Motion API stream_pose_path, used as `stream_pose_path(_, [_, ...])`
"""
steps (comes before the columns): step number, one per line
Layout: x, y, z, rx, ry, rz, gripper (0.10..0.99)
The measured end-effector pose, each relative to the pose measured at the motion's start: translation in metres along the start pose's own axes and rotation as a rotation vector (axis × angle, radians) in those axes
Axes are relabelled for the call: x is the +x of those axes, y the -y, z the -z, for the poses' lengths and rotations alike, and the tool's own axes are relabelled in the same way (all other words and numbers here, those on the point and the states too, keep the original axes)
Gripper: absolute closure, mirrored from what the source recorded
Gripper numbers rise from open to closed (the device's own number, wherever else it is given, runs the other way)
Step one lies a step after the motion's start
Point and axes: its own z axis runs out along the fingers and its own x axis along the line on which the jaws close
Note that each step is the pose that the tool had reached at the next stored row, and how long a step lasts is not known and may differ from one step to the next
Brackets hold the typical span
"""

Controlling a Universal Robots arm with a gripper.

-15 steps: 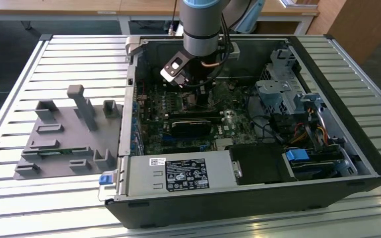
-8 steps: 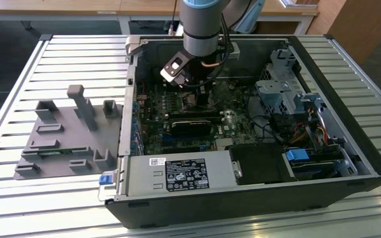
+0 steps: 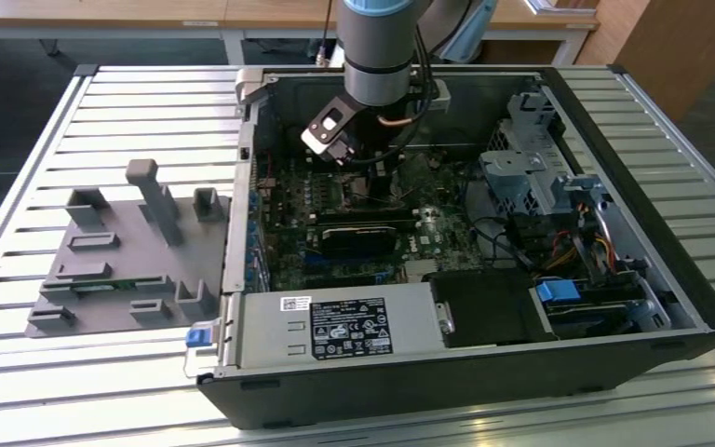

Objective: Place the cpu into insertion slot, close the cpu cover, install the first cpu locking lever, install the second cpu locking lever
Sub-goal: 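Place the cpu into insertion slot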

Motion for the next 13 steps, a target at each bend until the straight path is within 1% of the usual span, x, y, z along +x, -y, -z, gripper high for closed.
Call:
stream_pose_path(1, [0.0, 0.0, 0.0, 0.0, 0.0002, 0.0, 0.482])
stream_pose_path(2, [0.0, 0.0, 0.0, 0.0, 0.0002, 0.0, 0.549])
stream_pose_path(5, [0.0, -0.0001, 0.0, 0.0, 0.0, 0.0, 0.549])
stream_pose_path(8, [0.0001, -0.0002, 0.0004, 0.0, -0.0025, -0.002, 0.549])
stream_pose_path(13, [0.0, -0.0002, 0.0012, 0.0, -0.0019, -0.006, 0.549])
